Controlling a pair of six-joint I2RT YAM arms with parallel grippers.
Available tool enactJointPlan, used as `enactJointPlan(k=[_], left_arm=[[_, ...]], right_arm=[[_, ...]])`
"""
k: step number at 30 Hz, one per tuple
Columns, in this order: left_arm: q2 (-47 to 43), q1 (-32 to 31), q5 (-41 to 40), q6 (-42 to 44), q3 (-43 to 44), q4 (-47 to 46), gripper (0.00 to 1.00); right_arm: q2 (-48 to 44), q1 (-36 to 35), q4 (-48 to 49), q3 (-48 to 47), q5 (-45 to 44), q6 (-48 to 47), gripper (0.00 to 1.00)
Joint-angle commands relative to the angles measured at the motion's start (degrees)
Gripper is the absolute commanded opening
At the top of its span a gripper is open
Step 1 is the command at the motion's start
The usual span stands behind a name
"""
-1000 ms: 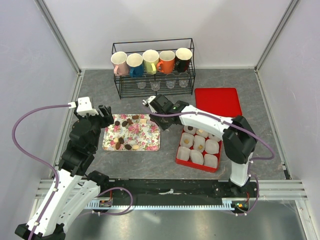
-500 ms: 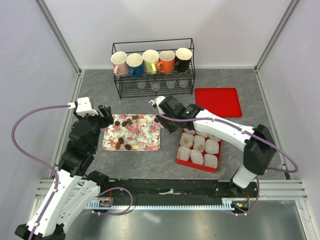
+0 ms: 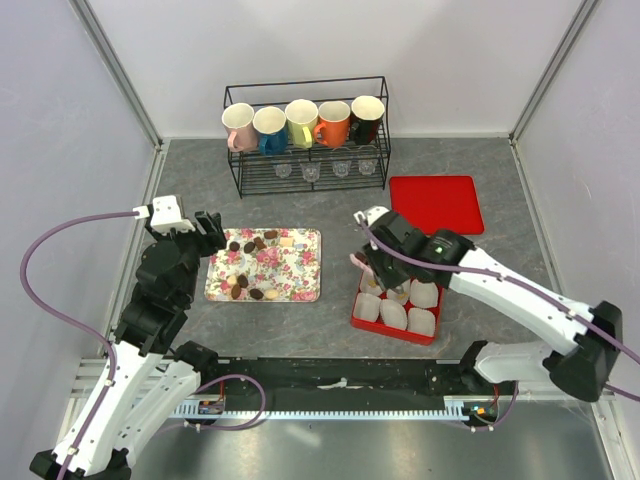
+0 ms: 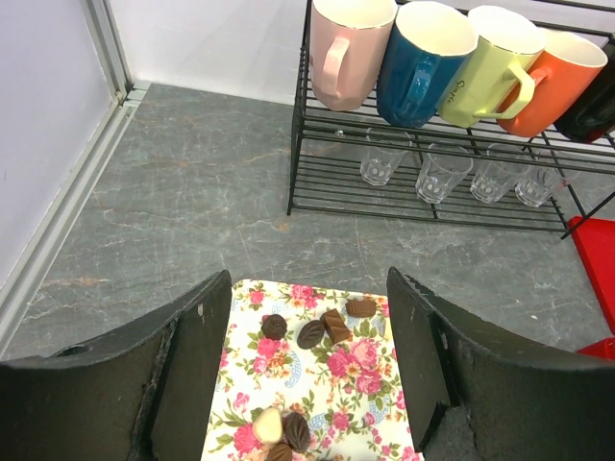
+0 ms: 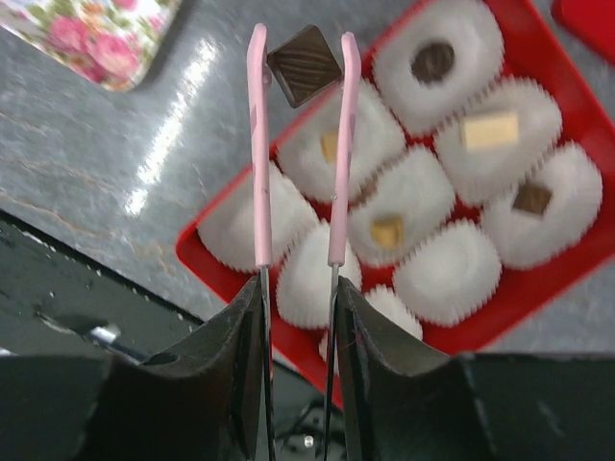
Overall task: Pack the chocolate
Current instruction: Pick up the fake chocolate from the plate, then place the fake chocolate in the packing box.
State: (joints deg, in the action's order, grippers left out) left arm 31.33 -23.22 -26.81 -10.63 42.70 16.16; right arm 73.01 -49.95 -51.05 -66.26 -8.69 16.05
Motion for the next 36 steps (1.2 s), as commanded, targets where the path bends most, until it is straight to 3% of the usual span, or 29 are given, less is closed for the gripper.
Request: enactJointPlan(k=[1, 12, 36], left_arm=[[-0.4, 0.3, -0.1, -1.4, -0.3, -1.2, 0.73], [-0.5, 0.2, 0.0, -1.3, -0.2, -1.1, 0.73], [-0.8, 0.3, 0.3, -1.4, -0.3, -1.1, 0.73]], right_arm=[[-5.7, 1.1, -9.3, 2.1, -2.8, 7.4, 0.14], [-10.8, 4.6, -21.0, 6.5, -4.1, 14.4, 0.14], [-10.2, 13.7, -13.5, 15.8, -2.4, 11.7, 0.18]])
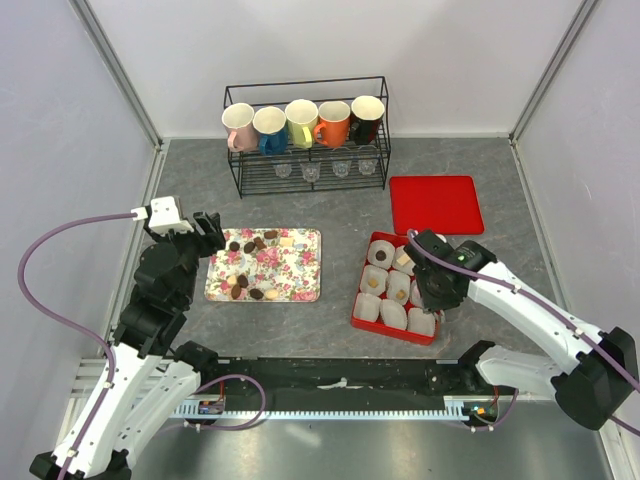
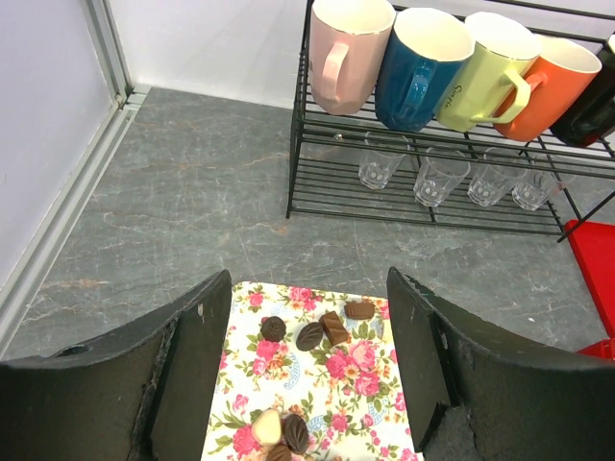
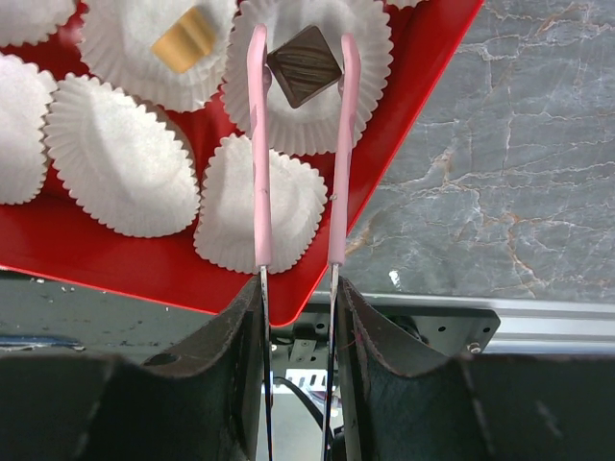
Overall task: Pack the chocolate
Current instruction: Place the fake chocolate in the packing box.
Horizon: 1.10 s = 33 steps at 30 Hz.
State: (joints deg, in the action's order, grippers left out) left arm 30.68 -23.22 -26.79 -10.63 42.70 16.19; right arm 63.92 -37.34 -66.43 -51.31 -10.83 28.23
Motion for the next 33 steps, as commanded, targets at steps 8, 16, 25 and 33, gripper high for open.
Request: enactJointPlan(k=[8, 16, 25, 33], left_arm=[[0.2, 0.2, 0.2, -1.3, -0.3, -1.1, 0.73], [0.7, 0.2, 0.2, -1.4, -0.4, -1.1, 0.73], [1.0, 0.3, 0.2, -1.4, -0.3, -1.1, 0.72], [0.9, 0.2, 0.3, -1.4, -0.4, -1.1, 0.72]], right_arm=[[-0.9, 2.3, 3.1, 1.5, 0.7, -1.2, 0.27], [-2.2, 2.6, 1.8, 0.9, 1.2, -1.1, 0.45], [-3.4, 2.7, -0.3, -1.7, 0.4, -1.6, 0.47], [-4.2, 2.6, -2.0, -7.8, 0.9, -3.4, 0.3]])
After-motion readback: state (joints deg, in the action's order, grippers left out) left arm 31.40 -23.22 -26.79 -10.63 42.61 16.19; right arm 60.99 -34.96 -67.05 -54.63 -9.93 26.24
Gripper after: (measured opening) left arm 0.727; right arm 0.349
